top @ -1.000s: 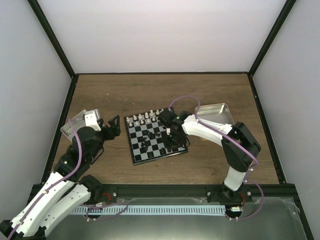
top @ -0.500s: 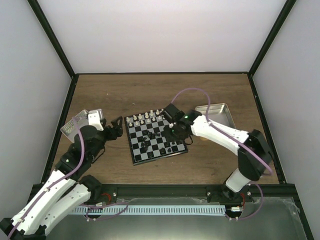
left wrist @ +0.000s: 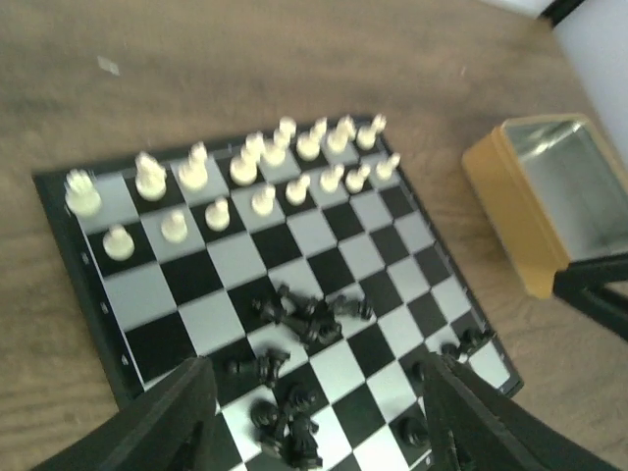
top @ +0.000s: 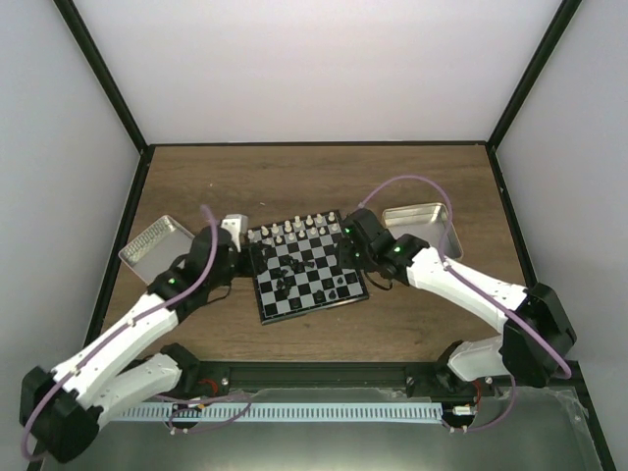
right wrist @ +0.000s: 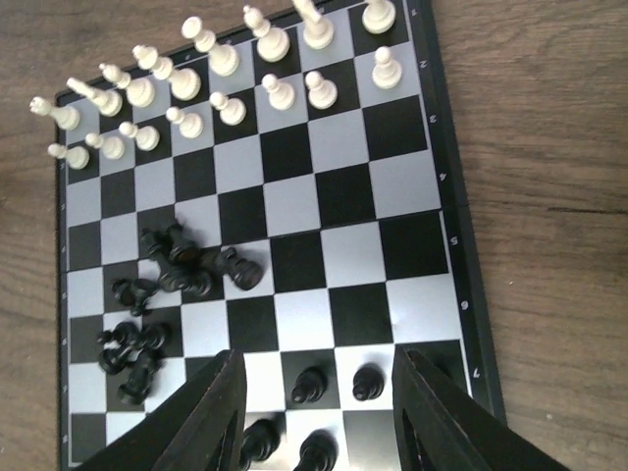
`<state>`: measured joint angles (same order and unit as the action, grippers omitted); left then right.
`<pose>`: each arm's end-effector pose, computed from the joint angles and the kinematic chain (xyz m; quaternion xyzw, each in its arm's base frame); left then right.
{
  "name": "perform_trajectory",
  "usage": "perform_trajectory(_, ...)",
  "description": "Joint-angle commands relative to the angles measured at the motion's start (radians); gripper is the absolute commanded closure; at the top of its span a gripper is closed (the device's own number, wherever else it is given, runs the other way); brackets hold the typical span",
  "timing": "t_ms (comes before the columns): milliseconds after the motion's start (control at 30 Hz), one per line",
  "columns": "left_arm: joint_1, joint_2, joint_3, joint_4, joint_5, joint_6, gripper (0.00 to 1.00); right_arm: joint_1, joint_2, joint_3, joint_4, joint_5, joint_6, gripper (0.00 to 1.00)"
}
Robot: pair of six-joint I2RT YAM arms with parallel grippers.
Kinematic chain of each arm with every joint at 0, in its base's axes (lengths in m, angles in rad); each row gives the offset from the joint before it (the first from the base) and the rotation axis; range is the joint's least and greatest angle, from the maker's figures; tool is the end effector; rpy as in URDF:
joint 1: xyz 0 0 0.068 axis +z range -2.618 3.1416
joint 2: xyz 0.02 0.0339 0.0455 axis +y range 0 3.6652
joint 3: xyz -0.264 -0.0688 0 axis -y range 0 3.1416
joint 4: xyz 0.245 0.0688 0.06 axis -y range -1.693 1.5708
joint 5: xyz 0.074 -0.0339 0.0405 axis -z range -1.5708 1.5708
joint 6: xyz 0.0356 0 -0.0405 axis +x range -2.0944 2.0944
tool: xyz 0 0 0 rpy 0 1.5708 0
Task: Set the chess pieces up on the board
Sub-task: Pick up the chess piece from the chessboard.
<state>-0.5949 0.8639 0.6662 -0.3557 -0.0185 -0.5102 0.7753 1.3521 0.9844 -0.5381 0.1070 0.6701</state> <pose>0.1609 -0.1081 0.2673 0.0325 0.8728 -0.2487 0.4188 0.2029 0.1936 0.2530 -0.0322 0.9435 0.1777 0.2779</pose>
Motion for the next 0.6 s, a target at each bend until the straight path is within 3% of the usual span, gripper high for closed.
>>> perform_trajectory(0,-0.027,0.124,0.062,-0.050,0.069,-0.013,0.43,-0.034,-0.025,-0.053,0.161,-0.005,0.008,0.58)
perform_trajectory(333,-0.170,0.466,0.219,-0.174,-0.050,-0.052,0.51,-0.075,-0.050,-0.144,0.266,-0.018,-0.045,0.59)
perform_trajectory(500,-0.190,0.566,0.279,-0.215,-0.102,-0.064,0.51,-0.080,-0.066,-0.170,0.287,-0.023,-0.058,0.58)
perform_trajectory(567,-0.191,0.593,0.289,-0.220,-0.103,-0.063,0.55,-0.082,-0.073,-0.179,0.290,-0.021,-0.060,0.58)
